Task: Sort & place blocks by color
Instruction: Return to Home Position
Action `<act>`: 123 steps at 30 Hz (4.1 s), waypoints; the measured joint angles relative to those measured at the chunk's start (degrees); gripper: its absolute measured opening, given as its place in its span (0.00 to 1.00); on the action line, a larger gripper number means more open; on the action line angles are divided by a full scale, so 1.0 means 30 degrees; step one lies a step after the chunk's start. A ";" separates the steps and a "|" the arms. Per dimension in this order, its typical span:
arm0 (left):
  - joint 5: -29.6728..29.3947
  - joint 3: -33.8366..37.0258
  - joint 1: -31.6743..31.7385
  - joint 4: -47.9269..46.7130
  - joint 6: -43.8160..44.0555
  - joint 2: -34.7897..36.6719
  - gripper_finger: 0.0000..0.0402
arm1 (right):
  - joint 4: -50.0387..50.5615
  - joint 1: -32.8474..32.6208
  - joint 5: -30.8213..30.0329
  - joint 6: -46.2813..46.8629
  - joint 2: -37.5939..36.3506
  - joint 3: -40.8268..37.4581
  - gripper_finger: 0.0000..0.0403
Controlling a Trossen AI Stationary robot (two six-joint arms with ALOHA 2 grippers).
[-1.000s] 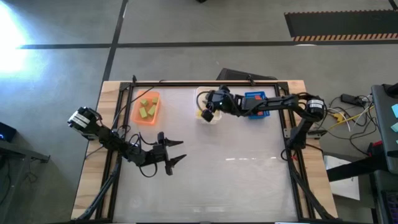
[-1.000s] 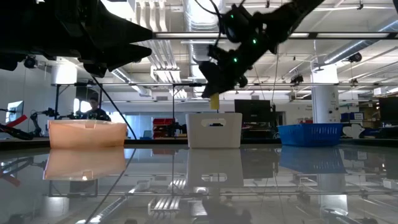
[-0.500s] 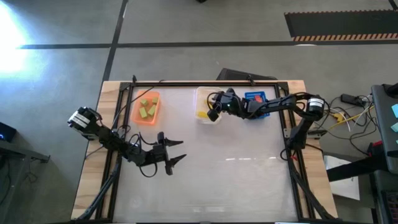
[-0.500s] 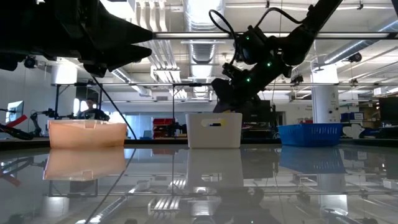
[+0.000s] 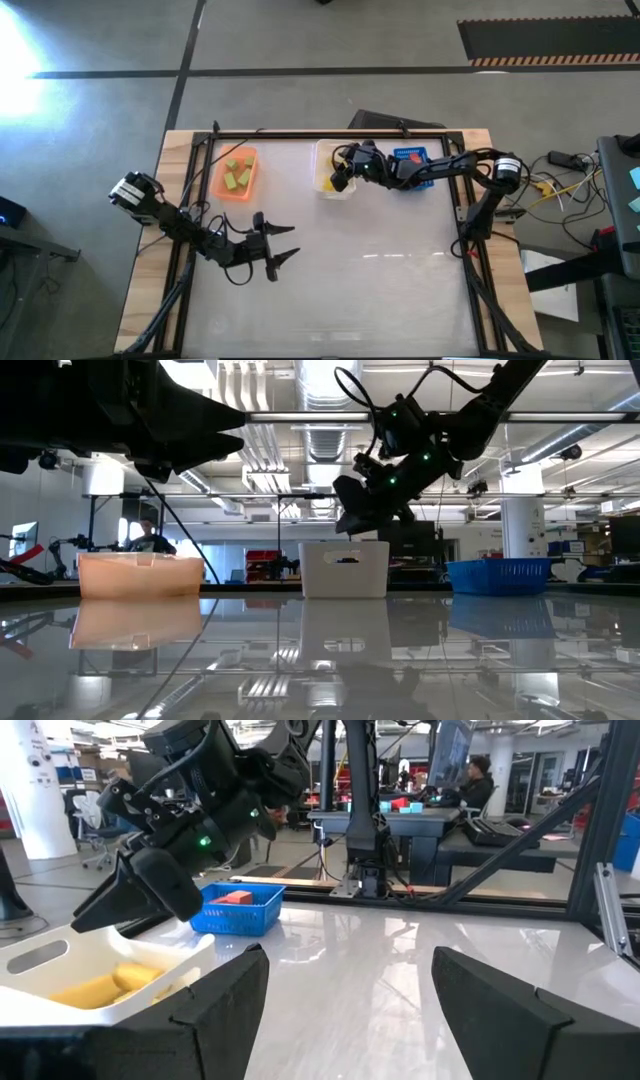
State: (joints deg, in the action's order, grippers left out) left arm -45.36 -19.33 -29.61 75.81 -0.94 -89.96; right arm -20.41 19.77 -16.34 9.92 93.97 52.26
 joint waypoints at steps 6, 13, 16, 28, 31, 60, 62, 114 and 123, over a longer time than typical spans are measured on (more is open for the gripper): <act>0.0005 0.0007 0.0033 -0.0016 -0.0639 0.0003 0.66 | 0.0075 -0.0497 -0.0041 -0.0066 -0.0497 0.0068 0.33; 0.2574 0.0349 0.0055 -0.0863 -0.1417 0.0678 0.61 | -0.0067 -0.3574 -0.0058 -0.2456 -0.2108 -0.0361 0.27; 0.5947 0.0824 0.0022 -0.2450 -0.1345 0.2191 0.52 | -0.1162 -0.5208 -0.0048 -0.3811 -0.3044 -0.1385 0.24; 0.8012 0.6297 0.0353 -0.5229 -0.2239 1.1765 0.03 | -0.5872 -0.7710 -0.0080 -0.5307 -0.9598 -0.9977 0.14; 0.4726 0.6258 0.0649 -0.7962 -0.3307 1.4780 0.03 | -0.5974 -0.7242 -0.0080 -0.5531 -1.1685 -1.1457 0.12; 0.1548 0.5766 0.1592 -2.4282 -0.3644 2.9090 0.00 | 0.4042 -0.6747 -0.0076 -0.7524 -3.1308 -1.6940 0.02; 0.1531 0.5791 0.1596 -2.4230 -0.3273 2.9228 0.00 | 0.4639 -0.6747 -0.0093 -0.7536 -3.1330 -1.7119 0.02; 0.1457 0.6011 0.1596 -2.4423 -0.2816 2.8876 0.00 | 0.4869 -0.6739 -0.0707 -0.6801 -3.1027 -1.7214 0.02; 0.1450 0.6011 0.1596 -2.4423 -0.2824 2.8876 0.00 | 0.4869 -0.6743 -0.0707 -0.6801 -3.1027 -1.7221 0.02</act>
State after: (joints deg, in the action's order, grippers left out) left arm -41.01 -1.30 -24.82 2.55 -9.41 -3.33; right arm -5.80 -0.46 -18.46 -10.48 0.89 0.60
